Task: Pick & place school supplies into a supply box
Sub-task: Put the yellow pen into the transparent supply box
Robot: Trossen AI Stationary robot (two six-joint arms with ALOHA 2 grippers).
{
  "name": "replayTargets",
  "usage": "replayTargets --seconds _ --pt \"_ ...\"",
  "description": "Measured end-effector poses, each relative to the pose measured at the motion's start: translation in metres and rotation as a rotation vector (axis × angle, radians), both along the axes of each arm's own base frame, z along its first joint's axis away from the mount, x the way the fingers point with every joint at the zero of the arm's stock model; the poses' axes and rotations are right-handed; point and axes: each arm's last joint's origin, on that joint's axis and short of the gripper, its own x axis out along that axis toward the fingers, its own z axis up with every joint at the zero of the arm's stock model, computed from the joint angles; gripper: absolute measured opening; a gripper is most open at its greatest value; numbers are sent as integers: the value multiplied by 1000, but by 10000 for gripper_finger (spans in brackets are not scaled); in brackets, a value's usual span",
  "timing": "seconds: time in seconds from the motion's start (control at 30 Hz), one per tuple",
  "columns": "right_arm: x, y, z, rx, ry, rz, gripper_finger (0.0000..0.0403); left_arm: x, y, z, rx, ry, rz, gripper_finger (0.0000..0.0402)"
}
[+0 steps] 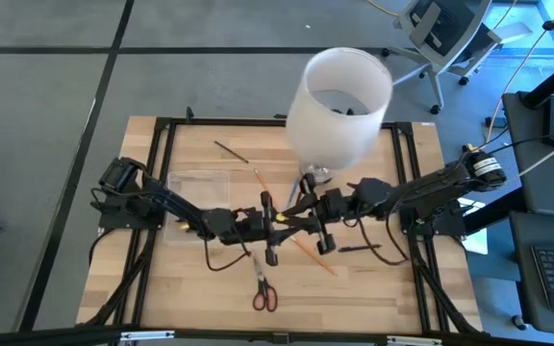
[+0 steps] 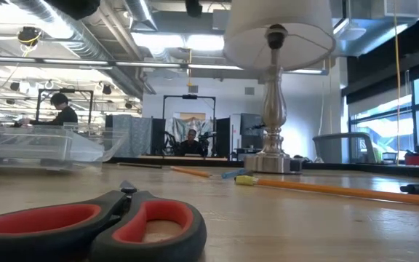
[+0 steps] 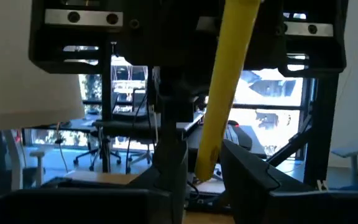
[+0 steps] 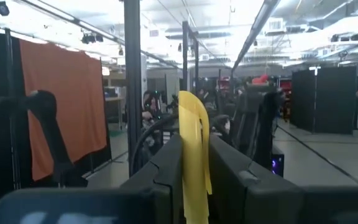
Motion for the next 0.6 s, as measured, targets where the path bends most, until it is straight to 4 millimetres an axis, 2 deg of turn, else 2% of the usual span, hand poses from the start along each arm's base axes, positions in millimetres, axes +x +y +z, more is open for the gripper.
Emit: replayTargets --seconds 0.3,0.6 --pt "2 0 -1 1 11 1 71 1 -3 7 59 -14 11 81" --pt "3 1 -6 -8 64 2 71 -2 -5 12 81 -15 25 21"
